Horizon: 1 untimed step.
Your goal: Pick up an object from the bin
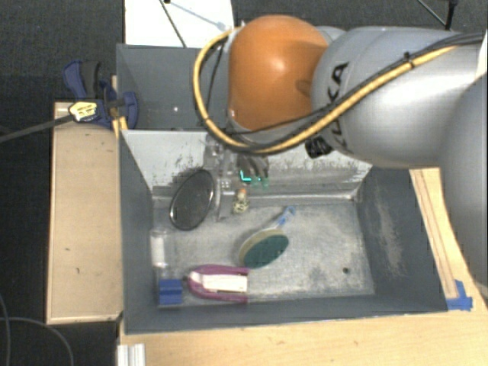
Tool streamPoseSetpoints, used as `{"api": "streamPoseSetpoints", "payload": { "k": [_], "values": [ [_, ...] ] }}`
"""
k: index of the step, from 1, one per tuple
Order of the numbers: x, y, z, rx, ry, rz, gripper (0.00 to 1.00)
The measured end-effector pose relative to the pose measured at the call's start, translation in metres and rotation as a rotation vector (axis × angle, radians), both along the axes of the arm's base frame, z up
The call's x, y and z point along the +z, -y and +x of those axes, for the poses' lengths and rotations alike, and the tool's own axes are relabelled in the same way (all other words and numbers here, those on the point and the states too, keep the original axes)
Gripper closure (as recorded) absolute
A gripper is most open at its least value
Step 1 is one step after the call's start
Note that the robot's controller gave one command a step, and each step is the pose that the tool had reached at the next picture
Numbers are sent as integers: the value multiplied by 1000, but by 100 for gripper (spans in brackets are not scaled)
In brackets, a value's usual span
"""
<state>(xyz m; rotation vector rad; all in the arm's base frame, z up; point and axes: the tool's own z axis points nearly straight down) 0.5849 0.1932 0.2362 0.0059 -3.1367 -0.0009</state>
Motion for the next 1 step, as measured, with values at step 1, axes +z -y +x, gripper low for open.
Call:
{"api": "streamPoseSetpoints", "payload": {
  "k": [1],
  "values": [
    [-166,16,1,-16,10,0,0]
  ]
}}
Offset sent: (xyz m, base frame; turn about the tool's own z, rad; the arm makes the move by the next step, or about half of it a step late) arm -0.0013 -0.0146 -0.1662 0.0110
